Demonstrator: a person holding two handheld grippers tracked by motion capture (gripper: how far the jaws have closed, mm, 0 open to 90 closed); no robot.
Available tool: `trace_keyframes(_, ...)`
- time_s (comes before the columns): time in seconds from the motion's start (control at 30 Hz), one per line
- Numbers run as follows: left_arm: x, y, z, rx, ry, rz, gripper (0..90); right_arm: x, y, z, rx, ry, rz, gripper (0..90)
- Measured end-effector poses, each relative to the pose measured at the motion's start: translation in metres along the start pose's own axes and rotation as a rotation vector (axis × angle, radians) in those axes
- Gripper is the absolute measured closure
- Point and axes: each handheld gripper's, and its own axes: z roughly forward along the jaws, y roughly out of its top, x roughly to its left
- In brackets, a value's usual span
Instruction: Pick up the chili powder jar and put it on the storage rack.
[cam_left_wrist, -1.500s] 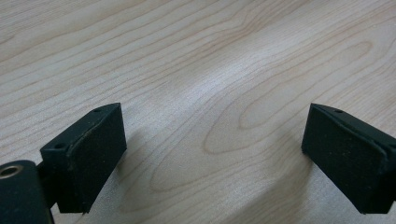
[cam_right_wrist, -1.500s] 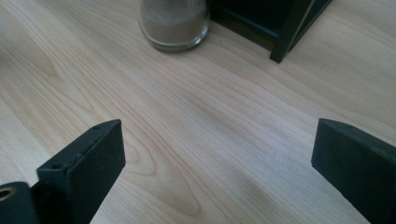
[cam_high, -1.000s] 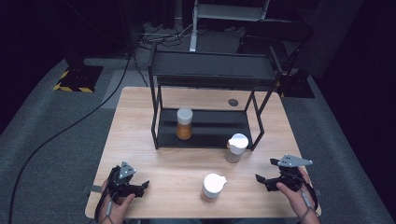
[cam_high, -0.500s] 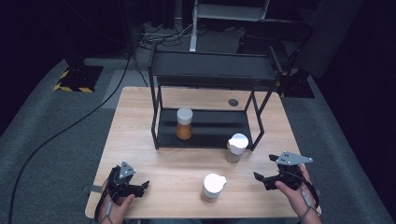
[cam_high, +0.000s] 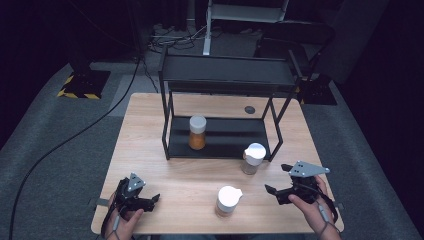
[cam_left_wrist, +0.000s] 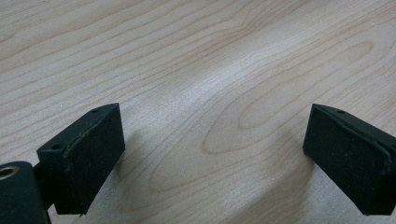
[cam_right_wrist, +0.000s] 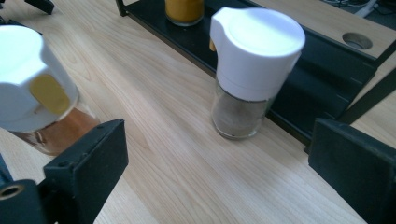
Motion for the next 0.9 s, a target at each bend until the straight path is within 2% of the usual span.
trace_keyframes(0.3,0.000,0.000,0.000,0.001,-0.001,0.002,4.2,0.017,0.016,0.001,-0.005,0.023,-0.026,6.4)
trace_keyframes(0.63,0.000,0.000,0.000,0.001,-0.002,0.002,4.1,0.030,0.030,0.000,-0.031,0.047,-0.041,6.4)
trace_keyframes(0.9,0.000,0.000,0.000,0.001,-0.001,0.003,4.0,0.038,0.035,0.000,-0.061,0.066,-0.033,6.4)
